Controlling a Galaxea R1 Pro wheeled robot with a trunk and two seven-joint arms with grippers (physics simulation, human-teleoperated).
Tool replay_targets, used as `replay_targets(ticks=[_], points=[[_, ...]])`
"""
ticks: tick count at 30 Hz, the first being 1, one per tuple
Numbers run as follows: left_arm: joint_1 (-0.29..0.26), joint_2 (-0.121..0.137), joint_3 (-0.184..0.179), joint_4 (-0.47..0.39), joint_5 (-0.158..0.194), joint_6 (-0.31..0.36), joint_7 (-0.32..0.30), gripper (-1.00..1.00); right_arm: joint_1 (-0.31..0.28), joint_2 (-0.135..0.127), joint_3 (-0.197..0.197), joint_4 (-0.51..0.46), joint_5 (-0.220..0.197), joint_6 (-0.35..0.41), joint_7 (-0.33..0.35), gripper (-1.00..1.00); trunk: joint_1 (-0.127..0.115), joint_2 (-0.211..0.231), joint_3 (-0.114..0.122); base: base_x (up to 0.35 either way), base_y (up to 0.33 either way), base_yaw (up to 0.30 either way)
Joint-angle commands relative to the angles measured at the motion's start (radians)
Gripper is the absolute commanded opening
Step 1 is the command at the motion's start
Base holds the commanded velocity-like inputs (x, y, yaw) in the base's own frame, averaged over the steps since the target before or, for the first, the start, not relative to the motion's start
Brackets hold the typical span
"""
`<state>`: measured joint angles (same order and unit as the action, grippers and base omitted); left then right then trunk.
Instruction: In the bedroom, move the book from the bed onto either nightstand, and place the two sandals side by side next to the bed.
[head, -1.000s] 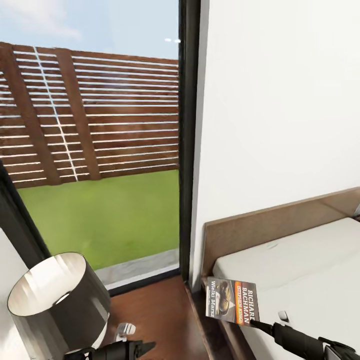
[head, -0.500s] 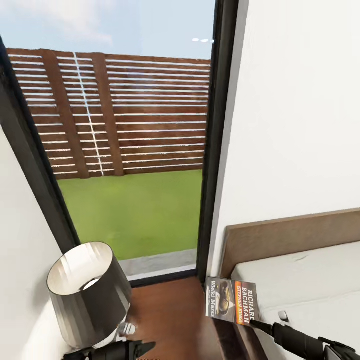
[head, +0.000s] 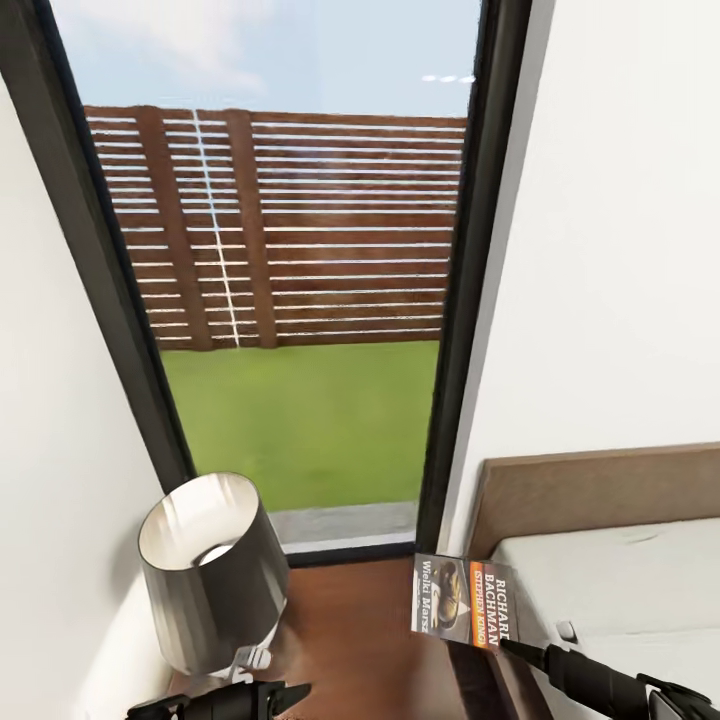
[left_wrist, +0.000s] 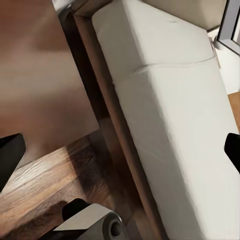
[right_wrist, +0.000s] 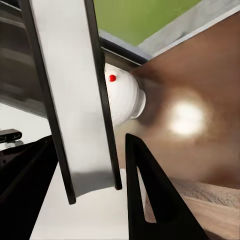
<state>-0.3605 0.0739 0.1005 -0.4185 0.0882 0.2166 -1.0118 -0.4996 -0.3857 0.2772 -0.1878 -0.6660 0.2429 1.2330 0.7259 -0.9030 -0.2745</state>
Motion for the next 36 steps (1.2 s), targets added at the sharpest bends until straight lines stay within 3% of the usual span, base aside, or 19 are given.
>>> replay_targets(ticks=[1, 11, 36], points=[[-0.001, 0.000, 0.002, 0.000, 0.004, 0.010, -0.004, 1.00, 0.000, -0.001, 0.007, -0.001, -0.011, 0.010, 0.002, -1.00, 0.000, -0.001, -0.001, 0.000, 0.000, 0.284], [-0.002, 0.000, 0.002, 0.000, 0.004, 0.010, -0.004, 1.00, 0.000, -0.001, 0.007, 0.000, -0.012, 0.010, 0.001, -1.00, 0.000, -0.001, -0.001, 0.000, 0.000, 0.255], [-0.001, 0.000, 0.002, 0.001, 0.004, 0.010, -0.004, 1.00, 0.000, -0.001, 0.007, 0.001, -0.012, 0.012, -0.005, -1.00, 0.000, -0.001, -0.001, 0.000, 0.000, 0.006]])
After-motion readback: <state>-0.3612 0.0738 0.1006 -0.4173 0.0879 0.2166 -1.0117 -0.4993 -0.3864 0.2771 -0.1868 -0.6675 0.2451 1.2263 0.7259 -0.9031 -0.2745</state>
